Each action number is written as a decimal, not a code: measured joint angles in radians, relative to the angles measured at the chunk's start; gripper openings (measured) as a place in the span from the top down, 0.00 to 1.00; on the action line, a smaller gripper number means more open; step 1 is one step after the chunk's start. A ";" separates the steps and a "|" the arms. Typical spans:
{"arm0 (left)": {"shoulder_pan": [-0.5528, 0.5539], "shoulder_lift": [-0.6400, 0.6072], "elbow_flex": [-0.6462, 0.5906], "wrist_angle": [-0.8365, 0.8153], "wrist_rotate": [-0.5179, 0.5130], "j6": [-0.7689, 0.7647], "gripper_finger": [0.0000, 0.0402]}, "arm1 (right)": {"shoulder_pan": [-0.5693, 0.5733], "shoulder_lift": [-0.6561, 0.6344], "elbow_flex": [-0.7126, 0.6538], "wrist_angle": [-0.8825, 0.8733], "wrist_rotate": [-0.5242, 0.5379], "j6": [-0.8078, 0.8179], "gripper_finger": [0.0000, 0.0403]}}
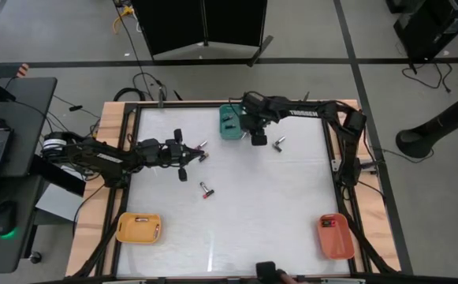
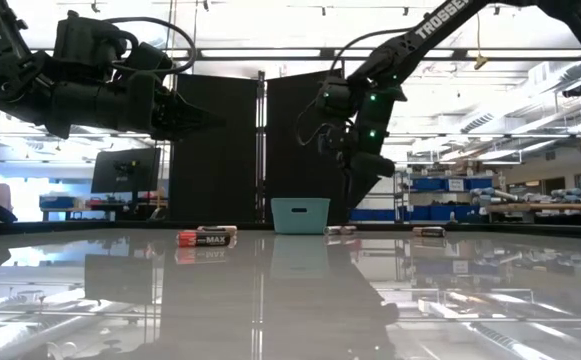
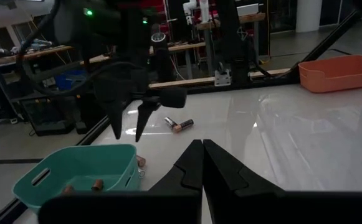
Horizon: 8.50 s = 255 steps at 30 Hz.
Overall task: Sort batteries
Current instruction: Put the brown battery into the green bin, then put the silver battery into the yellow bin
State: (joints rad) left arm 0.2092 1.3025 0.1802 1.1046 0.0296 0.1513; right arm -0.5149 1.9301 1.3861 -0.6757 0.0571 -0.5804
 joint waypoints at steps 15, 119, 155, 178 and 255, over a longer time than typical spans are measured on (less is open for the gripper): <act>0.000 0.000 0.000 0.010 0.000 0.016 0.97 | -0.038 0.051 0.000 0.018 -0.077 -0.076 0.57; -0.034 0.000 0.136 -0.090 0.042 -0.238 0.62 | -0.055 0.430 0.592 -0.242 -0.076 0.220 0.80; 0.183 0.030 0.544 -1.334 0.010 -0.261 0.66 | 0.237 -0.393 -0.363 0.278 0.008 0.509 0.98; 0.248 0.378 0.621 -1.238 -0.087 -0.259 0.50 | 0.405 -0.543 -0.626 0.607 0.187 0.570 0.97; -1.131 0.006 0.759 -2.128 -0.197 -1.369 0.88 | 0.474 -0.280 -0.489 0.840 0.050 0.473 0.98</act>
State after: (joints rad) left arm -0.9220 1.3087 0.9392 -1.0232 -0.1676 -1.2175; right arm -0.0410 1.6497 0.8967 0.1642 0.1074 -0.1078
